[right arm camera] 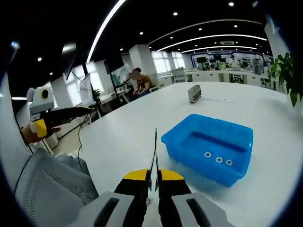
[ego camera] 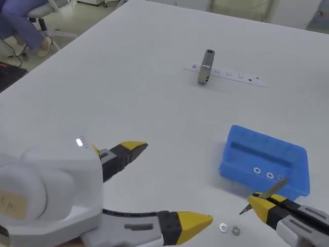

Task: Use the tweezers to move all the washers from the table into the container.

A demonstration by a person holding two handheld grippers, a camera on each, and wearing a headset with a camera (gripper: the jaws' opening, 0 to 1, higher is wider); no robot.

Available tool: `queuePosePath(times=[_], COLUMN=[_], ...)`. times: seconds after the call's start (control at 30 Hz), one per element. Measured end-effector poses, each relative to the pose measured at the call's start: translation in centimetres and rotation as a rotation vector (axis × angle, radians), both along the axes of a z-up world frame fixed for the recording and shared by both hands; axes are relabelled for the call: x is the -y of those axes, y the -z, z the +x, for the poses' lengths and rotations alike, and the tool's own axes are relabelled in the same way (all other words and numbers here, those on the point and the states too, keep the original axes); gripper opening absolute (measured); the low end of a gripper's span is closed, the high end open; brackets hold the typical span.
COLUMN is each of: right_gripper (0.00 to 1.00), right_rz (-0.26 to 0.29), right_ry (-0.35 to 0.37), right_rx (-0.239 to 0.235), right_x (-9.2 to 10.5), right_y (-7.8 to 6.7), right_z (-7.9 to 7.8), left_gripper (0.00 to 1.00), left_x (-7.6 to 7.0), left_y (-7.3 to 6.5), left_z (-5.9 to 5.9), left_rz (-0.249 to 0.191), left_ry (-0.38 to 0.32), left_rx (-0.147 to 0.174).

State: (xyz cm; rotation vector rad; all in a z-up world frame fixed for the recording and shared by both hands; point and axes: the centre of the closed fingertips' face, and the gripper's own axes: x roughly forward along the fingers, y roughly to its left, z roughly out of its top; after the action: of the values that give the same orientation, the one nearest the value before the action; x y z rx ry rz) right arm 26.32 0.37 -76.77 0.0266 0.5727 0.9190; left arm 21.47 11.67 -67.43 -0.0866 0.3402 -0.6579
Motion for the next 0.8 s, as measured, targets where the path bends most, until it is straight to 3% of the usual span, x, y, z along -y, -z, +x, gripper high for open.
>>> queuePosePath(times=[0.33,0.47,0.63,0.8], right_gripper=[0.04,0.04,0.04,0.05], right_rz=[-0.073,-0.062,-0.072,-0.160], right_ry=[-0.052,-0.060,-0.080,-0.203], right_rx=[-0.013,-0.040,-0.020,0.066], right_x=[0.5,0.3,0.1,-0.2], right_y=[1.2,1.5,1.4,1.4], right_z=[-0.5,-1.0,-1.2,-2.2], left_gripper=[0.92,0.92,0.92,0.92], left_x=[0.1,0.3,0.5,0.5], left_y=[0.0,-0.1,0.0,0.1], left_z=[-0.1,-0.2,-0.3,-0.3], left_rz=[-0.010,-0.027,-0.025,-0.025], left_ry=[0.017,0.025,0.043,0.041], left_rx=[0.000,-0.001,-0.005,-0.006])
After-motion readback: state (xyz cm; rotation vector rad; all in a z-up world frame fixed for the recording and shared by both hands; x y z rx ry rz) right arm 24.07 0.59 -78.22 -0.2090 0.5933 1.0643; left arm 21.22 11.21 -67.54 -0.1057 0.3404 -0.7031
